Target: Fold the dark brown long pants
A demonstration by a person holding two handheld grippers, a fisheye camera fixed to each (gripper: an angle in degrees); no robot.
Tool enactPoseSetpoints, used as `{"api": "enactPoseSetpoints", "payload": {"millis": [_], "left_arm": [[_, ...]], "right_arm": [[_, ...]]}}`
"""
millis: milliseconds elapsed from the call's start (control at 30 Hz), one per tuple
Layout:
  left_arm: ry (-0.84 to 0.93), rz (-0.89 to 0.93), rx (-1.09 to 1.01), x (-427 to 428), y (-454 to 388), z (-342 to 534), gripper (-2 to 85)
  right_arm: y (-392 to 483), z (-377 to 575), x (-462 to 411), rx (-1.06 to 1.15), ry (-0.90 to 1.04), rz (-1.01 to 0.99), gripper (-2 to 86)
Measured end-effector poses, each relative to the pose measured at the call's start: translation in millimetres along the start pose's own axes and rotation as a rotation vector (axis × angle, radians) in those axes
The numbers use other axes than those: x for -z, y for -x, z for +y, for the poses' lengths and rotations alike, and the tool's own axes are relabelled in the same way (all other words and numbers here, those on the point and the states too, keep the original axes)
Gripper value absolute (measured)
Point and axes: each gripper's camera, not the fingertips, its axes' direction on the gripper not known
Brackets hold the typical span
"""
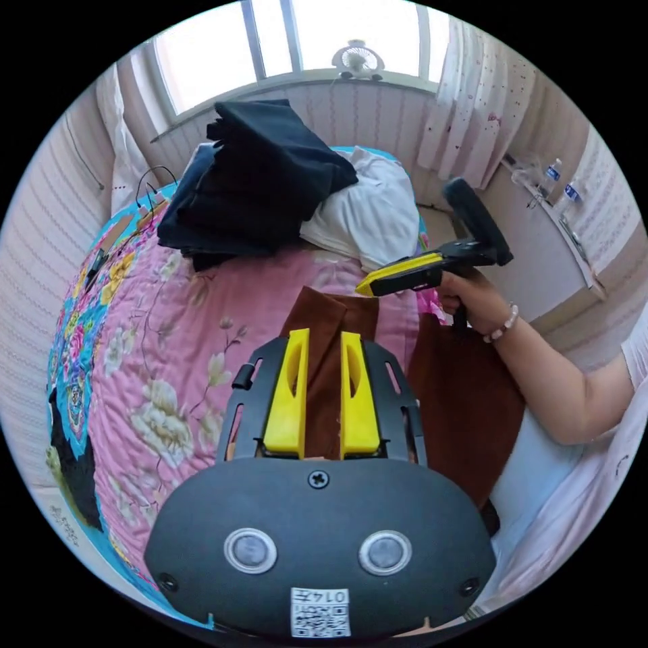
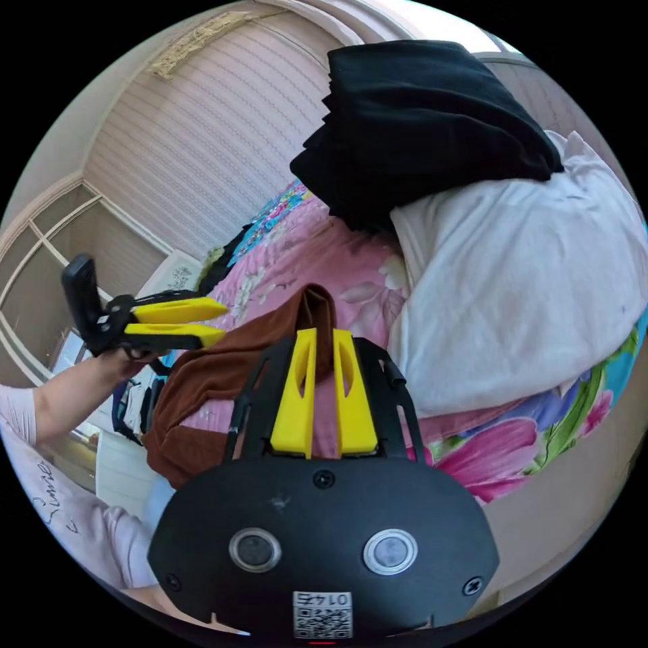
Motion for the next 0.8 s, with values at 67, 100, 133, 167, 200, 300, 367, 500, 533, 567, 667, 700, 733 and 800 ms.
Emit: {"api": "enactPoseSetpoints", "payload": {"millis": [67,100,133,167,200,300,367,500,533,567,667,700,733,800], "left_arm": [[0.057,0.024,0.024,-40.9,0.1,-18.3,10.9],[0.103,0.037,0.036,-65.5,-1.5,-27.3,11.5],[0.129,0.045,0.045,-77.3,-2.4,-31.3,11.7],[0.166,0.055,0.058,-97.1,-4.6,-37.7,11.4],[0.184,0.048,0.05,-109.0,-7.1,-43.2,10.4],[0.168,0.055,0.036,-110.1,-7.1,-54.9,0.7],[0.13,0.013,0.023,-98.6,-4.9,-59.0,-0.3],[0.151,-0.187,-0.078,-94.5,8.1,-69.1,-0.9],[0.152,-0.203,-0.073,-95.6,12.8,-71.5,-0.9],[0.14,-0.203,-0.05,-96.1,24.5,-77.8,-0.9],[0.081,-0.164,0.059,-88.0,56.2,-103.2,-0.9],[0.084,-0.167,0.059,-85.8,64.2,-116.7,-0.9],[0.105,-0.182,0.045,-86.9,67.1,-123.7,-0.9],[0.198,-0.234,-0.034,-101.0,79.9,-145.3,-0.8]], "right_arm": [[-5.5,0.1,-7.8,-0.005,0.062,-0.028,7.7],[-8.2,-0.6,-16.9,0.003,0.126,-0.045,7.9],[-9.0,-0.7,-16.6,0.0,0.121,-0.047,6.9],[-10.0,-1.7,-12.8,-0.004,0.12,-0.054,4.9],[-11.2,-2.4,-11.5,0.005,0.151,-0.079,4.0],[-20.1,1.2,-4.1,-0.008,0.132,-0.161,2.6],[-24.2,2.4,1.3,-0.019,0.112,-0.206,2.2],[-21.5,2.6,11.4,-0.005,0.049,-0.237,1.7],[-19.9,2.3,13.4,0.0,0.031,-0.24,1.7],[-16.2,1.5,16.9,0.007,-0.006,-0.249,1.6],[-0.9,-10.7,26.1,-0.01,-0.027,-0.245,1.4],[6.3,-21.2,27.7,-0.004,-0.036,-0.263,1.3],[9.4,-27.7,26.9,0.004,-0.038,-0.261,1.3],[15.9,-58.4,12.1,0.033,0.015,-0.201,1.3]]}}
